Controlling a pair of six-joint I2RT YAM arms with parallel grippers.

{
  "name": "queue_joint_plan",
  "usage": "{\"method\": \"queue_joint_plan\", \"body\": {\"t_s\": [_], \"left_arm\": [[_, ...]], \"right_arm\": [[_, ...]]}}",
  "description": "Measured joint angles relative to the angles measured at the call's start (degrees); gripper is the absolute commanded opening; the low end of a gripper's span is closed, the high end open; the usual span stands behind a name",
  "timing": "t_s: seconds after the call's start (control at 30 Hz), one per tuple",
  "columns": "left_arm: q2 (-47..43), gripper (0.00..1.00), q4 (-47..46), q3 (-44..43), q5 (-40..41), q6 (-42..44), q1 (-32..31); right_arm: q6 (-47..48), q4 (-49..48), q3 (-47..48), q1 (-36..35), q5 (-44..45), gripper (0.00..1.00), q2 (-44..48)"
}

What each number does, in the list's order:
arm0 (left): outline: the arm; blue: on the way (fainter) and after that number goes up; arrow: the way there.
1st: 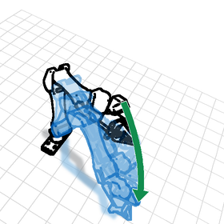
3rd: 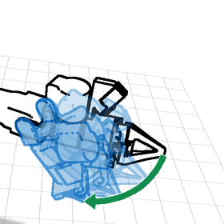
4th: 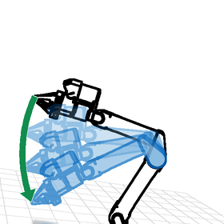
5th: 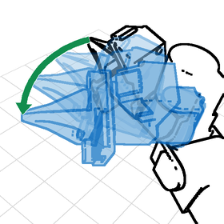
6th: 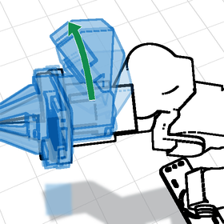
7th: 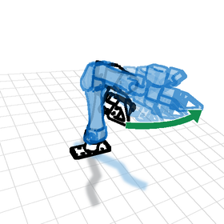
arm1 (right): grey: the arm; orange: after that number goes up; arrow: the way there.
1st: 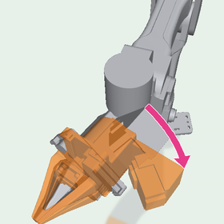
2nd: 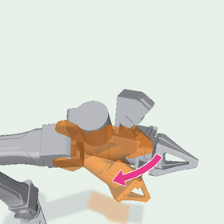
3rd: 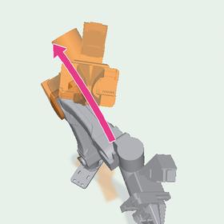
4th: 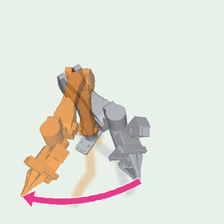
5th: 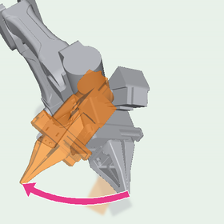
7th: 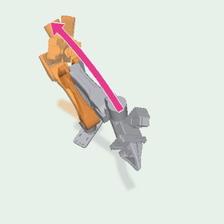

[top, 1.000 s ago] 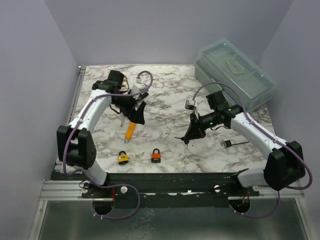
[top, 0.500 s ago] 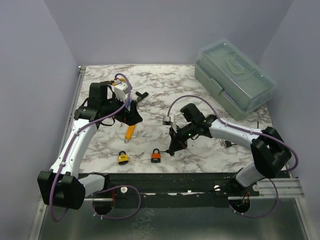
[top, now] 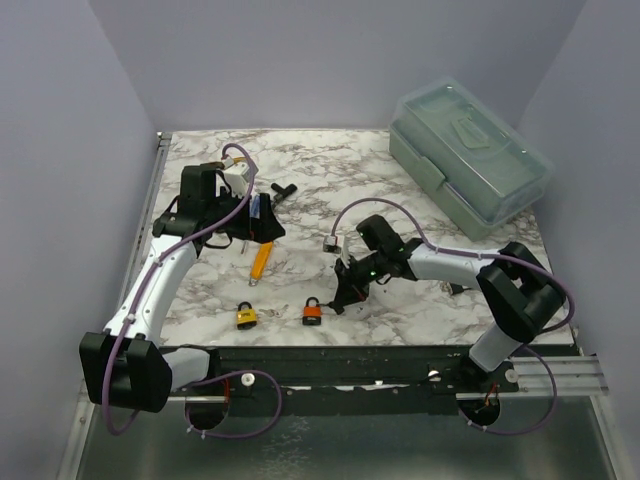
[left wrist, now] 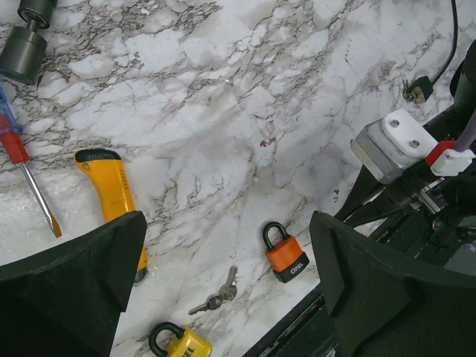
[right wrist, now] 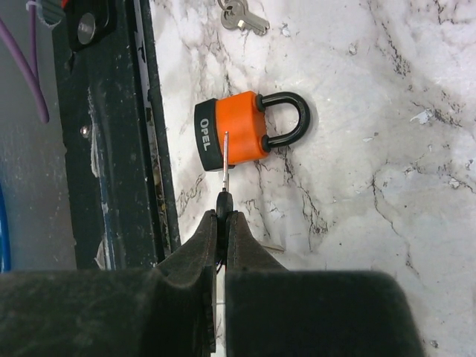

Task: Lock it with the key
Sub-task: Place the key at the center of the board.

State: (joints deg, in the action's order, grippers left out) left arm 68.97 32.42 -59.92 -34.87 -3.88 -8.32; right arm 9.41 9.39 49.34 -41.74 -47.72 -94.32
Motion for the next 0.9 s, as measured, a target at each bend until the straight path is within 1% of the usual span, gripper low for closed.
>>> {"method": "queue_joint_plan", "body": {"t_s": [0.1,0.3,0.5,0.63,0.67,0.7,0.77,0.87,0.9], "left_arm": [[0.0,0.99,-0.2,0.2,0.0,-0.5,0.0],[0.0,0.99,-1.6,1.0,0.0,-1.6,0.0],[-0.1,0.99,-2.2,1.5,0.0,-1.8,0.0],[-0.3,0.99,-2.4,2.0,0.0,-1.8,0.0],[-0.3,0.99,-2.4,2.1,0.0,-1.8,0.0],[-0.3,0.99,-2.4,2.3,0.0,-1.8,0.0],[-0.3,0.99,-2.5,2.3,0.0,-1.7,0.0],[-0.4,0.99,-2.5,2.3,0.0,-1.7,0.0],[-0.4,0.99,-2.5,2.3,0.0,-1.6,0.0]], "right_arm": [[-0.9,-1.5,-0.9,0.0,-0.6,0.01,-0.5],[-2.5,-3.3,-1.1,-0.2,-1.8,0.13,-1.9],[-3.0,-3.3,-1.2,-0.2,-1.9,0.13,-2.2],[-2.9,-3.0,-1.7,-0.2,-1.9,0.19,-2.0],[-2.8,-2.8,-1.7,-0.2,-1.7,0.21,-2.0],[-2.6,-2.6,-1.7,-0.2,-1.4,0.26,-2.0],[-2.2,-1.9,-1.7,-0.2,-1.1,0.38,-2.0],[-1.6,-0.2,-1.6,-0.2,-0.6,0.49,-1.9],[-1.4,0.3,-1.6,-0.2,-0.4,0.52,-1.7]]}}
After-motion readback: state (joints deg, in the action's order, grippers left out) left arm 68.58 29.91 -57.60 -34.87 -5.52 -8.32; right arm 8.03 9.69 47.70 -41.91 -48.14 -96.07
